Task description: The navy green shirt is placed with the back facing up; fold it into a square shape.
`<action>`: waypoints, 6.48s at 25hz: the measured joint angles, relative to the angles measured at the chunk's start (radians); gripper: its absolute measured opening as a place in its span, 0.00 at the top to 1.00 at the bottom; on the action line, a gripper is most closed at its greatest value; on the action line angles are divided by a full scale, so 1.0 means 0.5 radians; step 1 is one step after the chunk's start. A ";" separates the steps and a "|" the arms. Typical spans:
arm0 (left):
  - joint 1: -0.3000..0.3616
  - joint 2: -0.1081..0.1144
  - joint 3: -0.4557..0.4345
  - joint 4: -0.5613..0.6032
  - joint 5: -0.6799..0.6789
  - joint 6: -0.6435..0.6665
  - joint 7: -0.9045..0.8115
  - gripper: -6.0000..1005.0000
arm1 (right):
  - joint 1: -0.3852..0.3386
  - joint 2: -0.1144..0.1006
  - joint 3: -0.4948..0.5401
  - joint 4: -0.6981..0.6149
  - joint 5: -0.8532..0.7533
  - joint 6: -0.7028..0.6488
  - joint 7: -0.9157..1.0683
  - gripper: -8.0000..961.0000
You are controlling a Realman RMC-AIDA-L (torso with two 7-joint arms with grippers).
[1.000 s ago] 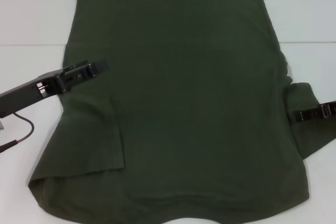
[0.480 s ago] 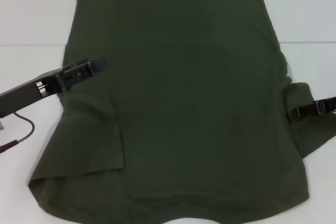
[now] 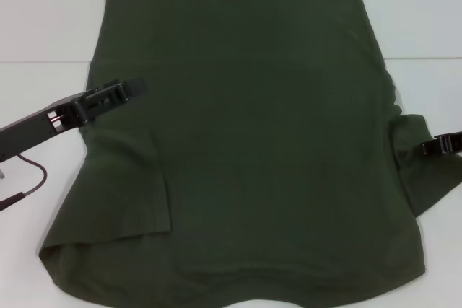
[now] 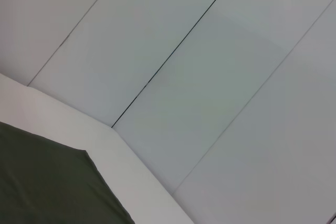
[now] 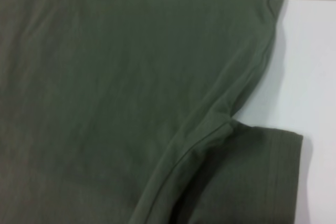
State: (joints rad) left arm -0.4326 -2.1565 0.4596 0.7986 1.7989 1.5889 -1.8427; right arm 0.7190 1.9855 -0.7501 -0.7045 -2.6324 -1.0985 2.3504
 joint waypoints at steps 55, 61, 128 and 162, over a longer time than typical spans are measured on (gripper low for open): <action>0.108 0.049 -0.076 -0.051 -0.203 0.148 -0.076 0.04 | 0.232 0.018 -0.028 -0.508 -0.359 -0.671 0.495 0.97; 0.111 0.049 -0.090 -0.058 -0.204 0.144 -0.076 0.04 | 0.385 0.083 -0.140 -0.424 -0.369 -0.642 0.500 0.97; 0.216 0.340 -0.106 -0.106 0.952 -0.055 -1.172 0.09 | 0.200 -0.185 -0.080 -0.150 0.552 -0.610 0.399 0.48; 0.124 0.281 0.168 -0.100 0.949 0.031 -1.144 0.14 | 0.165 -0.196 -0.052 -0.150 0.552 -0.612 0.393 0.48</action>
State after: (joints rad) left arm -0.3706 -2.0159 0.5436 0.7486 2.2733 1.6046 -2.4147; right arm 0.8017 1.8876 -0.7763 -0.7793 -2.3562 -1.4044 2.5466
